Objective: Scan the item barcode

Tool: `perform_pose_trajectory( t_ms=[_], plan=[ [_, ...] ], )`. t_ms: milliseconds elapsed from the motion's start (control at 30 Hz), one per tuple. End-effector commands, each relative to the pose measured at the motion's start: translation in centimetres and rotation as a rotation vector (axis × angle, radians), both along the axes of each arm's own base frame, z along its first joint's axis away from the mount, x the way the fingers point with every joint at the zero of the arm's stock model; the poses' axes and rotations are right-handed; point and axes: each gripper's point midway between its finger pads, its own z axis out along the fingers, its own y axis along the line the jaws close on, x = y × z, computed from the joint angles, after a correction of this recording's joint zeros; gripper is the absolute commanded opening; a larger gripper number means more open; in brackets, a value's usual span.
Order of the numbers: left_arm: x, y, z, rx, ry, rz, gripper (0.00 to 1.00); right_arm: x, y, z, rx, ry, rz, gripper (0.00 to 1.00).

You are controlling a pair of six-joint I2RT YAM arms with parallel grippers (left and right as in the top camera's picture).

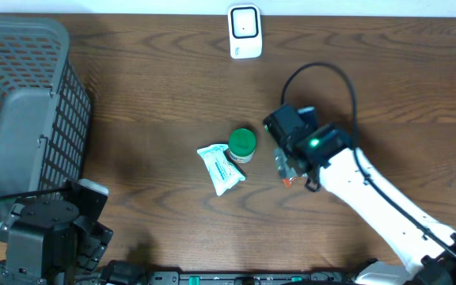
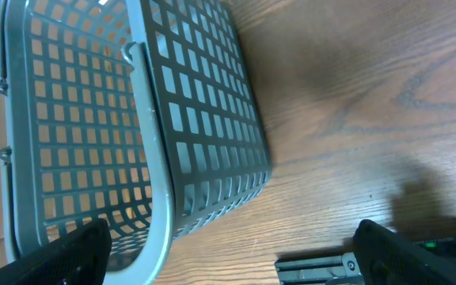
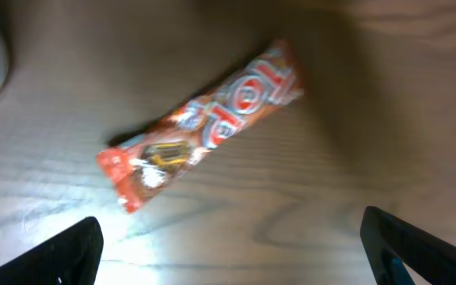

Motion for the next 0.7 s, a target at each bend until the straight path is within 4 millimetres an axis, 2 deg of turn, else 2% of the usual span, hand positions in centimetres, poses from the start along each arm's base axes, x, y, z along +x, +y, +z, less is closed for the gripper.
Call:
perform_pose_trajectory(
  t_ms=[0, 233, 333, 500, 567, 633, 667],
  plan=[
    [0.0, 0.0, 0.2, -0.009, -0.009, 0.011, 0.98, -1.1, 1.8, -0.6, -0.025, 0.006, 0.138, 0.99],
    [0.0, 0.0, 0.2, -0.008, -0.009, 0.01, 0.98, -1.1, 3.4, -1.5, -0.176, -0.054, 0.233, 0.99],
    [0.0, 0.0, 0.2, -0.008, -0.008, 0.01, 0.98, -1.0, 3.9, -3.1, -0.192, -0.025, 0.239, 0.99],
    [0.0, 0.0, 0.2, -0.008, -0.008, 0.01, 0.98, -1.3, 4.1, -5.2, -0.233, 0.023, 0.245, 0.93],
    [0.0, 0.0, 0.2, -0.008, -0.008, 0.01, 0.98, -1.5, 4.3, -6.0, -0.246, 0.034, 0.241, 0.87],
    [0.0, 0.0, 0.2, -0.009, -0.009, 0.011, 0.98, -1.5, 4.7, -6.7, -0.264, 0.035, 0.246, 0.86],
    [0.0, 0.0, 0.2, -0.009, -0.009, 0.011, 0.98, -1.4, 4.8, -7.1, -0.27, 0.034, 0.249, 0.91]
  ],
)
